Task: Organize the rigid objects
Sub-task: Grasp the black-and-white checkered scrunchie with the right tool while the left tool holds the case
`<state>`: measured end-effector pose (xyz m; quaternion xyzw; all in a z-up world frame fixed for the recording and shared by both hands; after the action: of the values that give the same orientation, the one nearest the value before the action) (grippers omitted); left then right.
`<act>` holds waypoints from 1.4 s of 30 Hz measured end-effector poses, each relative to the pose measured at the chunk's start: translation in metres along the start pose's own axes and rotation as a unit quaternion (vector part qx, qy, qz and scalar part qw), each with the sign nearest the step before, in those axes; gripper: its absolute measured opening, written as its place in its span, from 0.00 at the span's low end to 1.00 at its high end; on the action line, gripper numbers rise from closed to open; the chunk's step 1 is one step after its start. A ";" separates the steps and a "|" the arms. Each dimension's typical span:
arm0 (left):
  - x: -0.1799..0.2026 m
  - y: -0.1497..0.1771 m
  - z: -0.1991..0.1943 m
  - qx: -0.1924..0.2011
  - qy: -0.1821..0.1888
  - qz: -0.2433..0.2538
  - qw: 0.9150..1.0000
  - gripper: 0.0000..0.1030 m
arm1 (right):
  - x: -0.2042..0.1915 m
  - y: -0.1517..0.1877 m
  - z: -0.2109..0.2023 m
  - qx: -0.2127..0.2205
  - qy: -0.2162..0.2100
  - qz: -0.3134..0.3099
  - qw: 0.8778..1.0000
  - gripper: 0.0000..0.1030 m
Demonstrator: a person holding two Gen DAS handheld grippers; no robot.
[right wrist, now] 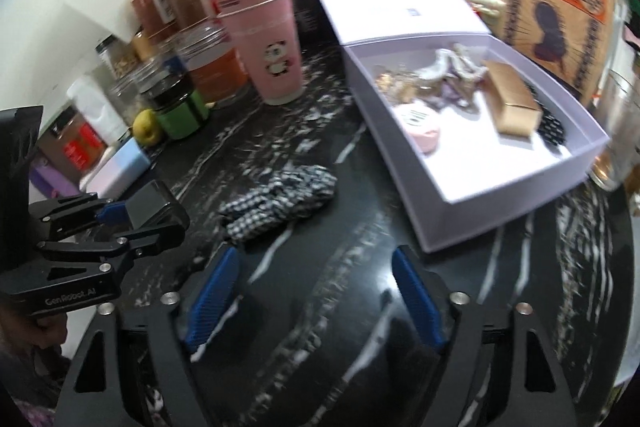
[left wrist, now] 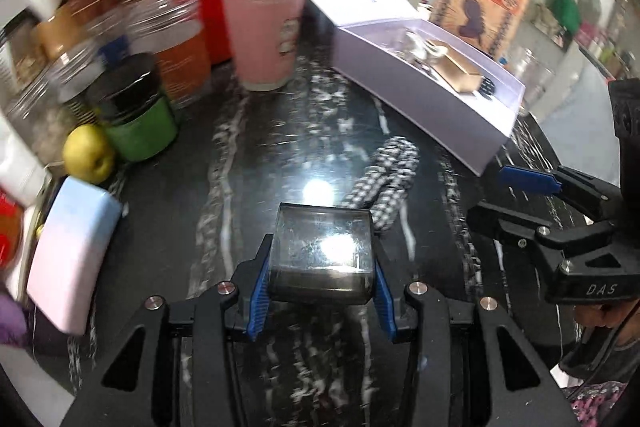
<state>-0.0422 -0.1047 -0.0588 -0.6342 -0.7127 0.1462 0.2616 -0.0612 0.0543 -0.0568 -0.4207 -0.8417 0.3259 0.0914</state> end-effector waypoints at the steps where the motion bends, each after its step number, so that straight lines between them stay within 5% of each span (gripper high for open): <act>1: -0.004 0.001 -0.001 0.002 -0.002 -0.004 1.000 0.42 | -0.004 -0.002 0.004 -0.001 -0.005 -0.005 1.000 0.81; 5: -0.020 0.002 -0.004 0.008 -0.010 -0.023 1.000 0.42 | -0.017 -0.009 0.020 -0.005 -0.003 -0.023 1.000 0.99; 17: -0.048 0.004 -0.002 0.009 -0.026 -0.050 0.998 0.42 | -0.034 -0.029 0.069 -0.037 0.000 -0.011 0.999 0.99; 22: -0.053 0.000 -0.001 0.011 -0.029 -0.050 0.998 0.42 | -0.041 -0.034 0.079 -0.030 0.037 -0.015 0.999 0.99; 23: -0.053 -0.001 0.000 0.010 -0.027 -0.051 0.998 0.42 | -0.041 -0.033 0.081 -0.031 0.041 -0.011 0.999 0.96; 26: -0.054 -0.002 0.001 0.009 -0.023 -0.052 0.998 0.42 | -0.039 -0.032 0.080 -0.023 0.053 -0.007 0.998 0.61; 29: -0.054 -0.003 0.002 0.009 -0.021 -0.052 0.998 0.42 | -0.034 -0.032 0.075 -0.021 0.044 0.010 0.999 0.48; 33: -0.050 -0.002 0.004 0.008 -0.020 -0.048 0.999 0.42 | -0.030 -0.032 0.072 -0.019 0.032 0.024 0.999 0.39; 42: -0.039 -0.001 0.002 0.008 -0.009 -0.042 0.999 0.42 | -0.027 -0.026 0.057 -0.008 0.006 0.037 0.999 0.38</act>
<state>-0.0417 -0.1431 -0.0674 -0.6002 -0.7398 0.1469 0.2662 -0.0853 -0.0050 -0.0814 -0.4545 -0.8273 0.3199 0.0814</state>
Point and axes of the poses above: each gripper's, at about its wrist camera, not at the fingertips, and z roughly the way its jaws point, x to its right, y to its underside, the point moved 1 cm from there along z, roughly the way its jaws point, and after that the axes turned 7 degrees about -z, right-handed, at the moved point
